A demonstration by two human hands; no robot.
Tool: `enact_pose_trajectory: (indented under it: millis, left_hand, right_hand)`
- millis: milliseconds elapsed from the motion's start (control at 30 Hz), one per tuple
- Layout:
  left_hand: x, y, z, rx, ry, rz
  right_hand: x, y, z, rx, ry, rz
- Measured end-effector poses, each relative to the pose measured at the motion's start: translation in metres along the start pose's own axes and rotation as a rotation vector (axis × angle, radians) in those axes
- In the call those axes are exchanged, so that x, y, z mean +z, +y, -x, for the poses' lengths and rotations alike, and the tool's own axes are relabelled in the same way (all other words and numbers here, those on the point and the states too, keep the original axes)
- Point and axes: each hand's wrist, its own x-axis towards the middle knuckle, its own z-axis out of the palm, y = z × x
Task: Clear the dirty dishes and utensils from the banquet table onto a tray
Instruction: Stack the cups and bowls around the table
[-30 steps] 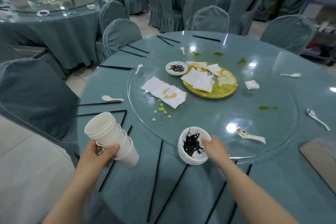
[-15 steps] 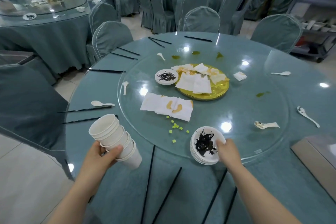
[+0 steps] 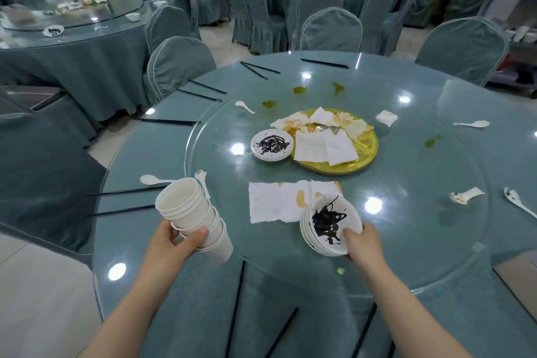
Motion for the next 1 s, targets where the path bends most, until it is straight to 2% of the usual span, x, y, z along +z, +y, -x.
enact_pose_trajectory:
  millis: [333,667,1000]
  left_hand:
    - [0.042,0.017,-0.077,0.186,0.042,-0.101]
    - [0.079,-0.002,-0.136,0.149,-0.004,-0.149]
    - [0.101,-0.019,-0.141,0.135,-0.053,-0.2]
  right_hand:
    - [0.022,-0.036,-0.037,-0.088,-0.064,0.037]
    - [0.059,-0.051,-0.058,-0.043,-0.191,-0.026]
    - [0.058,-0.035,-0.062,-0.019,-0.164,0.007]
